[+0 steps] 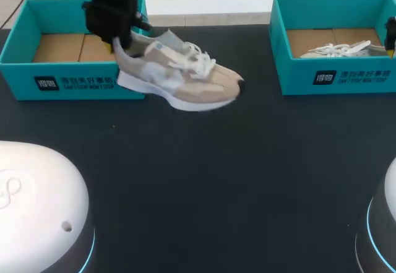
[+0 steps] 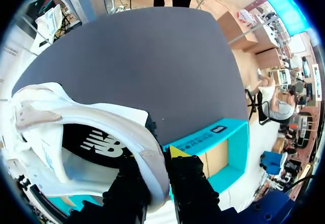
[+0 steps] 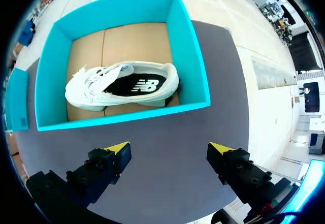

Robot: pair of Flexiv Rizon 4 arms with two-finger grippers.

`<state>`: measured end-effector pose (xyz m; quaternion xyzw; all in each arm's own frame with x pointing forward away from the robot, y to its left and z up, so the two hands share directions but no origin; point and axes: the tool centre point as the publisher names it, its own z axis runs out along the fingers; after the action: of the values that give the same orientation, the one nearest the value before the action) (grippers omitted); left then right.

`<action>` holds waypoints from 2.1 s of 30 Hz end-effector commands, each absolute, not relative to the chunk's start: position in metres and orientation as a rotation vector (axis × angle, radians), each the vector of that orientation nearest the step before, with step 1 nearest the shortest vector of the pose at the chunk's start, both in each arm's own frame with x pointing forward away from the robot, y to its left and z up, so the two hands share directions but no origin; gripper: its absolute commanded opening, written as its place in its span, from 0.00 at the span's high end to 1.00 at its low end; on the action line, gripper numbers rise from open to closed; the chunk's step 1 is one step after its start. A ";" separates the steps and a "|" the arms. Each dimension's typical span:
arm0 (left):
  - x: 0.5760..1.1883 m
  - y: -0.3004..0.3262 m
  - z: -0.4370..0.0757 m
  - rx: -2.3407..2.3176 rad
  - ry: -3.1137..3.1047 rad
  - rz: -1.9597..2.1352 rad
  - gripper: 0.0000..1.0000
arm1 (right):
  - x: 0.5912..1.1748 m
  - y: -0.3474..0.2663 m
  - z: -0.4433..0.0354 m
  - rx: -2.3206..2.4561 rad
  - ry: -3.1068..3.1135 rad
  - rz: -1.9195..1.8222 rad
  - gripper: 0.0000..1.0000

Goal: Take the shoe out of the shoebox, open the shoe tongue, remove and reinsert the insole, then place the shoe into the shoebox

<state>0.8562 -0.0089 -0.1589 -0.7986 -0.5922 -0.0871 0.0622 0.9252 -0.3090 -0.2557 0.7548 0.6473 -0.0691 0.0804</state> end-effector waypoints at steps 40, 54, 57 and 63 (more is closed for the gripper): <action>0.772 -0.078 -0.216 -2.214 -1.991 -0.330 1.00 | 0.924 -0.309 -0.256 2.257 1.935 -0.203 0.00; 0.738 -0.066 -0.260 -2.162 -2.005 -0.291 1.00 | 0.924 -0.309 -0.256 2.257 1.935 -0.203 0.00; 0.732 -0.063 -0.270 -2.167 -2.003 -0.283 1.00 | 0.924 -0.309 -0.256 2.257 1.935 -0.203 0.00; 0.727 -0.055 -0.295 -2.154 -2.015 -0.316 1.00 | 0.924 -0.309 -0.256 2.257 1.935 -0.203 0.00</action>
<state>0.7319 -0.0605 -0.2830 -0.7223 -0.6761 -0.1071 0.0983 0.9252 -0.3090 -0.2557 0.7548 0.6473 -0.0691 0.0804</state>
